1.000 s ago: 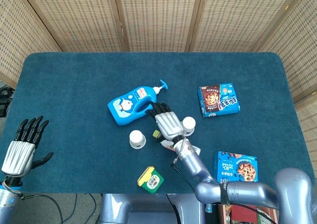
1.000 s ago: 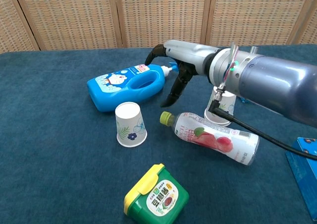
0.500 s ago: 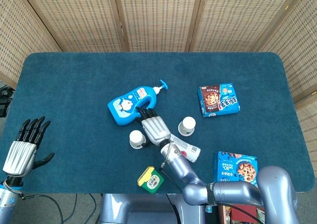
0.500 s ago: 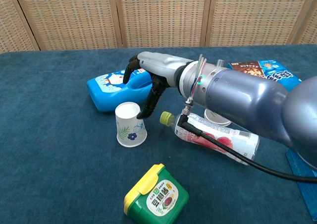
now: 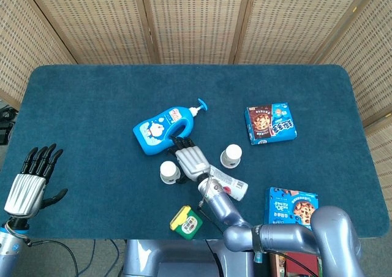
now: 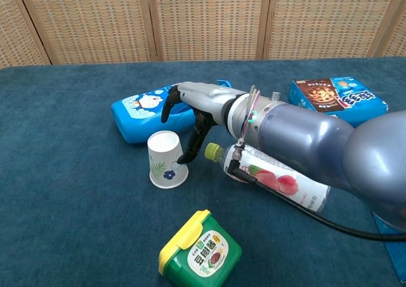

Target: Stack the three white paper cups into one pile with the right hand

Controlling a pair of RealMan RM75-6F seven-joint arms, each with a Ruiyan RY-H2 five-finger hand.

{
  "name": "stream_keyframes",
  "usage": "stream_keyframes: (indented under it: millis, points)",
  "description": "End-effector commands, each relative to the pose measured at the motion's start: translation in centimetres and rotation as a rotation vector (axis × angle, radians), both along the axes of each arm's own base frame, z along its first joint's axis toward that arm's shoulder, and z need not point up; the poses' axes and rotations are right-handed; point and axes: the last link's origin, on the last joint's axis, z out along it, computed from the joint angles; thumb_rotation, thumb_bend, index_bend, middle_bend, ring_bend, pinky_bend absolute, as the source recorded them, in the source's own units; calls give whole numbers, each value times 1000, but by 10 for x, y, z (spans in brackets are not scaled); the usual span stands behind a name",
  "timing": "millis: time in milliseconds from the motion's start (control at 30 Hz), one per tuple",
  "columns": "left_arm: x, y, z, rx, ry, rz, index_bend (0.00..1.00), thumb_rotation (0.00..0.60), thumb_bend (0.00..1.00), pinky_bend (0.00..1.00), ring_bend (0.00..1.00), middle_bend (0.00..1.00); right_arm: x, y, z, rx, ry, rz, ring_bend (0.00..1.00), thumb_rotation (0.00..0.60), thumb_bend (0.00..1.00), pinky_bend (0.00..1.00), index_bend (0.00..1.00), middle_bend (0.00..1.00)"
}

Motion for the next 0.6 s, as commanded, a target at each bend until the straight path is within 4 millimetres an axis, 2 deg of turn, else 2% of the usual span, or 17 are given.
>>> stream_keyframes:
  millis: [33, 400, 600]
  points:
    - [0, 0, 0, 0, -1, -1, 0, 600, 206, 0, 0, 0, 0, 1, -3, 3, -4, -1, 0, 600, 102, 0, 363, 8]
    - [0, 0, 0, 0, -2, -4, 0, 600, 206, 0, 0, 0, -2, 0, -9, 0, -3, -6, 0, 600, 102, 0, 460, 69]
    - [0, 0, 0, -1, -2, -3, 0, 600, 207, 0, 0, 0, 0, 3, -13, 5, -12, -4, 0, 600, 102, 0, 481, 88]
